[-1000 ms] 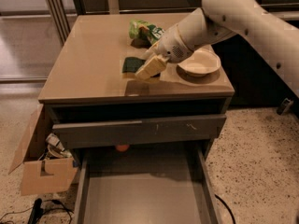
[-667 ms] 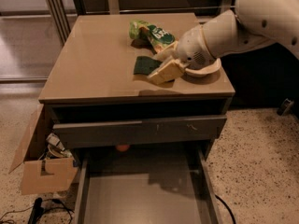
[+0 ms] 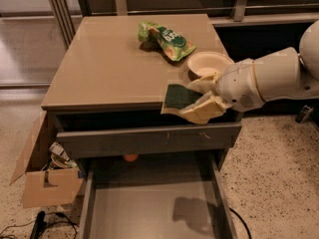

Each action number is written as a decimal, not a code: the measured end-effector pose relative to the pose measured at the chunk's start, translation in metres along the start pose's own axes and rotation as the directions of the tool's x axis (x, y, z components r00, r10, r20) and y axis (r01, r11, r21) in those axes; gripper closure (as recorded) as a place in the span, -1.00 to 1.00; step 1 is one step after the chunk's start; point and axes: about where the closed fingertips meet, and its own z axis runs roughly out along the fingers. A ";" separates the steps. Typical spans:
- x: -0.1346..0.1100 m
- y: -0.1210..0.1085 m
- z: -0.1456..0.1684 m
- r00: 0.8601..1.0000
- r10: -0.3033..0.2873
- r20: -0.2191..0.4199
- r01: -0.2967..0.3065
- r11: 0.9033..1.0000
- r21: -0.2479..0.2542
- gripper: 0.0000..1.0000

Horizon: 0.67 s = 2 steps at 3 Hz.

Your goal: Place sponge into middle drawer

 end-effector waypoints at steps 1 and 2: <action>0.000 0.000 0.000 1.000 0.000 0.000 0.000 1.000 0.000 1.00; 0.018 0.005 0.034 0.998 0.056 -0.014 -0.056 0.998 -0.029 1.00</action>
Offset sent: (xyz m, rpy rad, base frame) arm 0.0122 0.0404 -0.0932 0.0189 0.1700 -0.0370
